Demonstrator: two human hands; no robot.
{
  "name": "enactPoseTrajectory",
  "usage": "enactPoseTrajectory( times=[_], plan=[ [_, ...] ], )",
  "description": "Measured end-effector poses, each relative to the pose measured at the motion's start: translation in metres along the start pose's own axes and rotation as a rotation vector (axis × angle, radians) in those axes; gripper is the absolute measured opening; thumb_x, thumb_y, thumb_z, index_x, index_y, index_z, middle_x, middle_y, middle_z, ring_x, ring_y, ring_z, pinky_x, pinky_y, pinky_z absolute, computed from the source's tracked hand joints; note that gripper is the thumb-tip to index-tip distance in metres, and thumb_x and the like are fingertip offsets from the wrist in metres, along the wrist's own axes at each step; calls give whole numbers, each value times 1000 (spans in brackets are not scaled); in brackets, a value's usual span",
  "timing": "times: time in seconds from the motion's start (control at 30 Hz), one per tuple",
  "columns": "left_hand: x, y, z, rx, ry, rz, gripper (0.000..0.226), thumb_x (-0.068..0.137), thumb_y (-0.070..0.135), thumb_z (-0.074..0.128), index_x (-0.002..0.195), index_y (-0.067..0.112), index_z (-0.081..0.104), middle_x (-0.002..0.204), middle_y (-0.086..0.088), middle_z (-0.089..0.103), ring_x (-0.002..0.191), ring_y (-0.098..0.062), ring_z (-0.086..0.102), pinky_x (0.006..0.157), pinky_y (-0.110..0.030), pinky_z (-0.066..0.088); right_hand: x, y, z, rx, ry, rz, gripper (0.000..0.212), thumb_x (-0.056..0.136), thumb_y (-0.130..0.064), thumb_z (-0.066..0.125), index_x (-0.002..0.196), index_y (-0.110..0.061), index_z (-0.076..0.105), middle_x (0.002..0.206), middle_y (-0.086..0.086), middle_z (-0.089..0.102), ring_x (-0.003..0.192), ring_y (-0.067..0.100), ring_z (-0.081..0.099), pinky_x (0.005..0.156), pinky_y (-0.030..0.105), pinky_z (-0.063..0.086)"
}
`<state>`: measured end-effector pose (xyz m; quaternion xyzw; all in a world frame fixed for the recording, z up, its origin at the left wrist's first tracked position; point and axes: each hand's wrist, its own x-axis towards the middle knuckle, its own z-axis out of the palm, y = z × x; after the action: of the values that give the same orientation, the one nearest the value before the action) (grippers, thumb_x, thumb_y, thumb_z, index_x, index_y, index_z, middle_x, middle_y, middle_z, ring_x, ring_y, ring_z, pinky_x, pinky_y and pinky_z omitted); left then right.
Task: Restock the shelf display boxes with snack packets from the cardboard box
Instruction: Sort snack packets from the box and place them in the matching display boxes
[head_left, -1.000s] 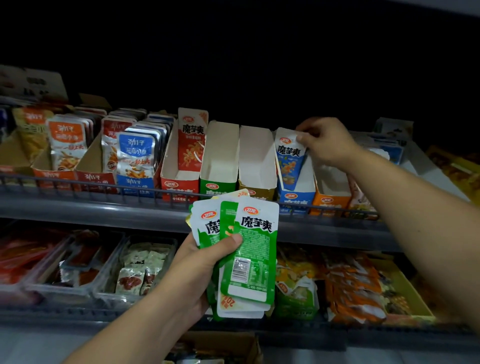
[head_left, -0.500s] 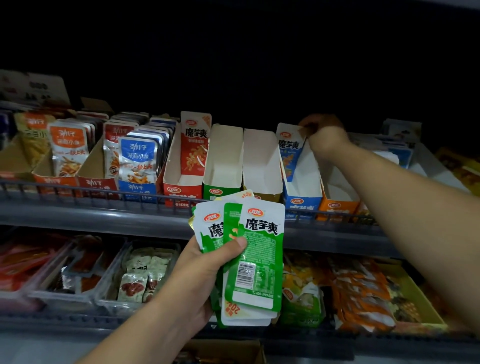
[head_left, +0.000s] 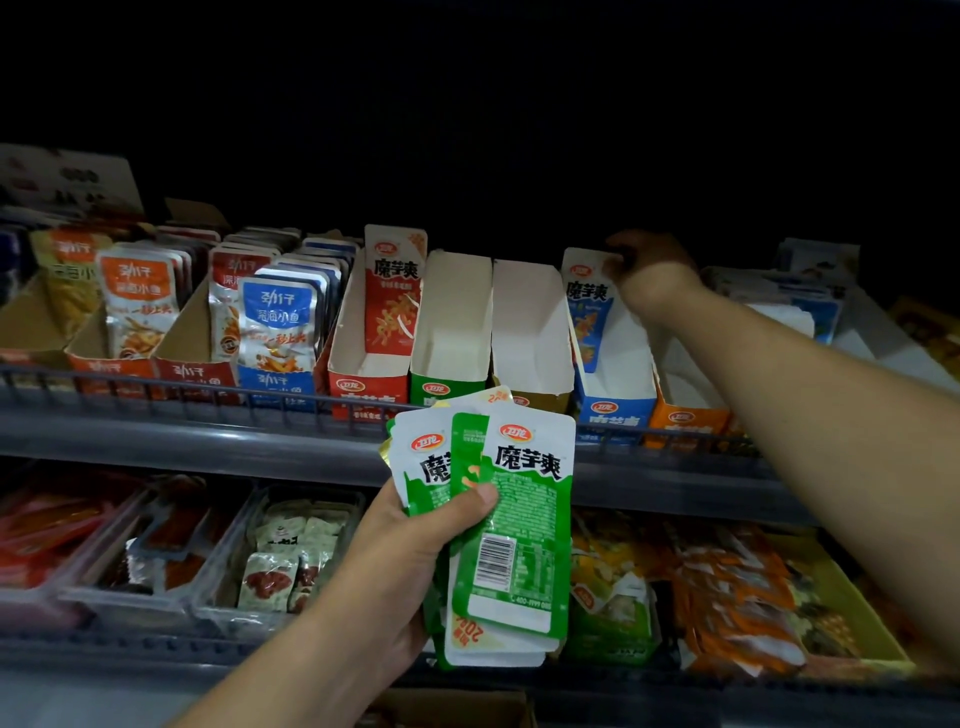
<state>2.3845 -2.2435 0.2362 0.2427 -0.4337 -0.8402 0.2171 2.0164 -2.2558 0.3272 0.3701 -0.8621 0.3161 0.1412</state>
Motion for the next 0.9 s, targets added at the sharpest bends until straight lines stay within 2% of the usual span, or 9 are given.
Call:
enactPoseTrajectory(
  times=[0.1,0.2,0.33,0.47,0.53,0.6,0.7,0.8,0.9],
  plan=[
    [1,0,-1,1,-1,-2,38,79,7,74,116,12,67,104,-16,79,90,-36,77,66,-44,64,-8,-1,-8,-50,35,-56,40,99,-24,60,138,-24,53,139,12,55,124,35,54,102,48,49],
    [1,0,-3,9,0,-1,36,82,9,74,117,14,68,107,-14,78,95,-37,76,81,-49,61,-31,-7,-25,-32,135,-136,35,97,-25,63,131,-21,57,129,11,61,117,33,58,95,47,51],
    [-2,-1,-4,4,-9,1,41,80,9,73,121,10,66,112,-17,77,102,-39,74,93,-57,57,-113,-41,-58,102,185,-159,24,94,-33,65,112,-18,63,104,7,64,92,21,61,77,33,49],
    [-1,-5,-4,-1,-3,27,42,81,8,73,123,11,66,112,-16,77,102,-37,75,89,-54,59,-209,-75,-71,341,-289,161,36,85,-49,73,106,-24,59,88,1,66,73,16,67,59,30,51],
    [-2,-9,-3,-6,-4,39,44,83,8,73,126,12,65,114,-15,76,104,-36,74,92,-54,58,-231,-79,-64,580,-486,334,42,80,-39,80,110,-20,57,86,7,72,64,16,69,52,30,54],
    [-3,-13,-2,-12,-3,31,41,87,7,72,127,11,66,116,-16,76,106,-36,73,93,-53,58,-240,-77,-55,681,-507,413,45,79,-24,83,112,-17,54,84,11,75,61,17,69,49,28,53],
    [-4,-16,-1,-28,-8,5,41,87,9,71,127,11,66,118,-17,75,107,-37,73,88,-50,60,-241,-72,-47,809,-482,505,35,83,-12,79,111,-14,59,91,12,77,76,23,74,56,32,56],
    [-4,-15,-2,-34,20,-15,45,80,13,76,124,12,67,116,-17,76,102,-37,74,83,-50,62,-235,-69,-47,976,-409,570,13,91,-7,67,103,-14,67,93,9,78,81,21,73,67,37,53],
    [-4,-11,-4,-25,46,-24,45,80,13,78,124,12,67,112,-15,77,102,-37,74,90,-55,59,-230,-71,-53,1178,-290,648,17,94,-4,52,103,-12,65,87,7,76,75,18,72,68,32,54]
  ],
)
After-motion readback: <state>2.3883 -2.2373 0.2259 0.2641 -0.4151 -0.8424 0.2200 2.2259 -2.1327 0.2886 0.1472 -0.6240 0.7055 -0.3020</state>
